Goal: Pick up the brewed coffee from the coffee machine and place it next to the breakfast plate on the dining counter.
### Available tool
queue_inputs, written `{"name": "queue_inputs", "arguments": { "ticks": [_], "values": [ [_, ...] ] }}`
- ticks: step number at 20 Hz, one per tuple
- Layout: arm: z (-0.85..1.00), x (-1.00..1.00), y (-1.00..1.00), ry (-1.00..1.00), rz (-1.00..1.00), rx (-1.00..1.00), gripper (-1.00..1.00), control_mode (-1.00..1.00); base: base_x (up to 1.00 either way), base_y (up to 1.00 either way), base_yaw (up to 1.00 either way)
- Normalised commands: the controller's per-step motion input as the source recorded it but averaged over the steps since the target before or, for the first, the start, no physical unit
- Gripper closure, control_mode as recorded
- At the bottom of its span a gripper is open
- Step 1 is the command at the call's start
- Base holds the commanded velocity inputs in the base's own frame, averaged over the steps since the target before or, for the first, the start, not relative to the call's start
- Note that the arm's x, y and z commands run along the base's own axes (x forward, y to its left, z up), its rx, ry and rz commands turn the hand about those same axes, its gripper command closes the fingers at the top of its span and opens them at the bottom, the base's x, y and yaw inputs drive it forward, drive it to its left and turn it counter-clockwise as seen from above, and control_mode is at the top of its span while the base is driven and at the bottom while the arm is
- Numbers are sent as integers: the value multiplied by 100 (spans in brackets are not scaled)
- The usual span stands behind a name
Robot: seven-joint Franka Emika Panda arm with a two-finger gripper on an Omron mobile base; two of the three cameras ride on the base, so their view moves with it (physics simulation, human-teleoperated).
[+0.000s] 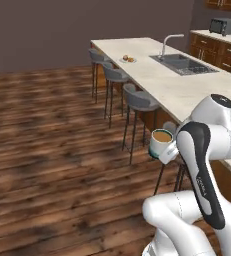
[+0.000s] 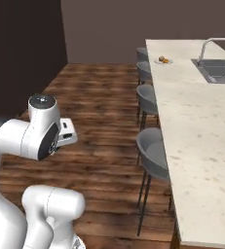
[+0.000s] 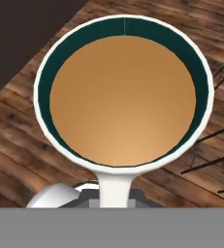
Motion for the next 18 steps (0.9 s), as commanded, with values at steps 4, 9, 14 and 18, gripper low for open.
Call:
{"name": "queue_inputs", "arguments": {
  "ticks": [4,9,14,18],
  "values": [
    [0,0,0,0,0,0,100,100,79,70,-56],
    [0,0,0,0,0,0,100,100,86,87,-52],
    [0,0,0,0,0,0,100,100,97,95,-49],
    [0,0,0,0,0,0,100,100,100,99,-48]
  ]
}}
